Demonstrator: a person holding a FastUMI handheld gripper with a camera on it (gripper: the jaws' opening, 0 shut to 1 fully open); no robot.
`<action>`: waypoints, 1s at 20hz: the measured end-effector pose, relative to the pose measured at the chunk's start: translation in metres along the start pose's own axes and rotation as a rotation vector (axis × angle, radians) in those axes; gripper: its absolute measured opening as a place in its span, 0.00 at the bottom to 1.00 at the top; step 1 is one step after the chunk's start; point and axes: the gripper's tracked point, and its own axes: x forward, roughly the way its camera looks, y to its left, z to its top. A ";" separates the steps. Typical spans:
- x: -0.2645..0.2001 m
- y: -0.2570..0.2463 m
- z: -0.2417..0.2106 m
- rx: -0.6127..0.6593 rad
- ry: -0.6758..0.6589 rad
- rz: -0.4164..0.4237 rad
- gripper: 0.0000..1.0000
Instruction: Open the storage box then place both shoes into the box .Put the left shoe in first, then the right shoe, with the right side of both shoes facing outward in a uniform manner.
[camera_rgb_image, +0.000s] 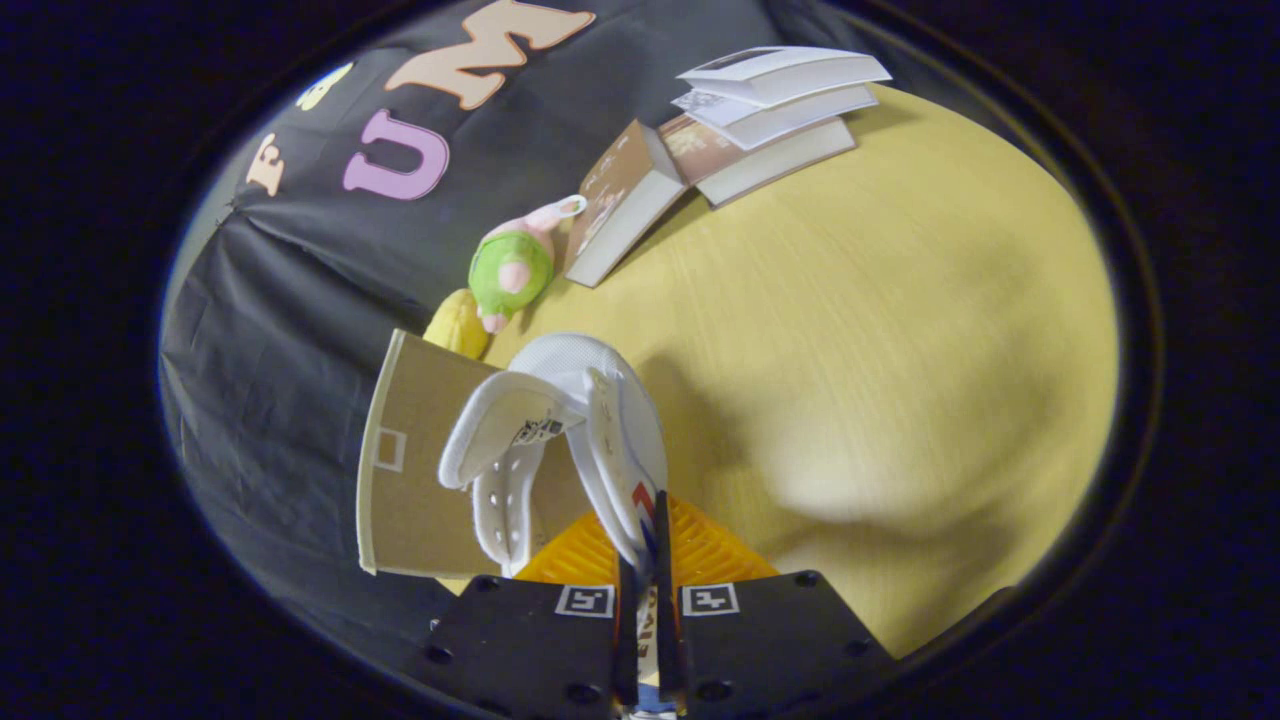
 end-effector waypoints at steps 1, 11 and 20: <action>-0.002 0.014 -0.001 0.012 0.001 0.034 0.11; -0.024 0.159 0.014 -0.058 -0.034 0.181 0.11; 0.048 0.263 -0.008 -0.090 0.012 0.166 0.10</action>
